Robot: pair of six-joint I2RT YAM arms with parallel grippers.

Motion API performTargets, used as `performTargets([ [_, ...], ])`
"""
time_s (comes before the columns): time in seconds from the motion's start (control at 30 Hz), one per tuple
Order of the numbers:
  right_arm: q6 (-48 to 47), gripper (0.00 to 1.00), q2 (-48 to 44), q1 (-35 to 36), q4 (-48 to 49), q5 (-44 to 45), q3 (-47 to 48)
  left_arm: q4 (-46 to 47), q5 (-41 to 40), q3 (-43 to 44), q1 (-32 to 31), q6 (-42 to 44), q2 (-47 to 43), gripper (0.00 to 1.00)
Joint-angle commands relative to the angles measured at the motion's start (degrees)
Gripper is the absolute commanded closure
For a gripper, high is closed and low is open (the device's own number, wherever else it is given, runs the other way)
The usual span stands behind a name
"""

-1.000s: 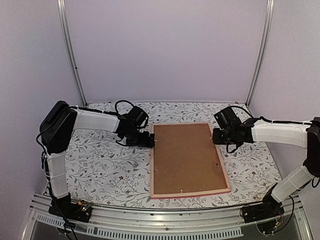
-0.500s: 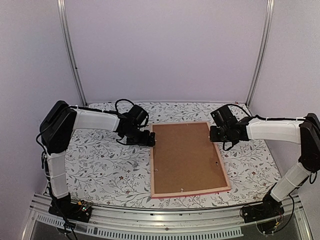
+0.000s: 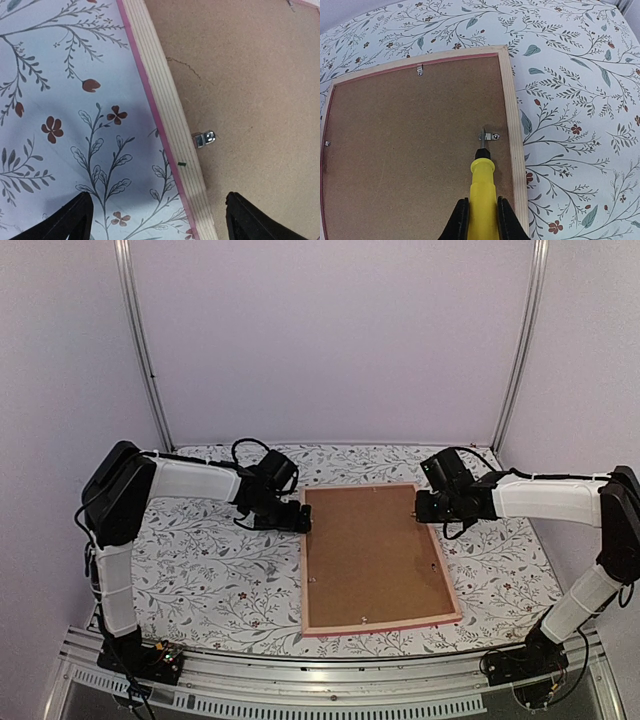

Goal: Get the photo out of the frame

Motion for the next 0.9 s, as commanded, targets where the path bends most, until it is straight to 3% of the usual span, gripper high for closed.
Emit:
performTargets([
  [0.0, 0.5, 1.00, -0.7, 0.4, -2.2, 0.3, 1.1, -1.1, -0.2, 1.5, -0.5, 0.7, 0.9, 0.06],
  [0.5, -1.5, 1.00, 9.5, -3.4, 9.1, -8.2, 9.3, -0.2, -0.4, 1.5, -0.5, -0.4, 0.7, 0.07],
  [0.87, -1.4, 1.00, 16.9, -4.1, 11.8, -11.6, 14.9, 0.7, -0.4, 0.2, -0.5, -0.6, 0.4, 0.07],
])
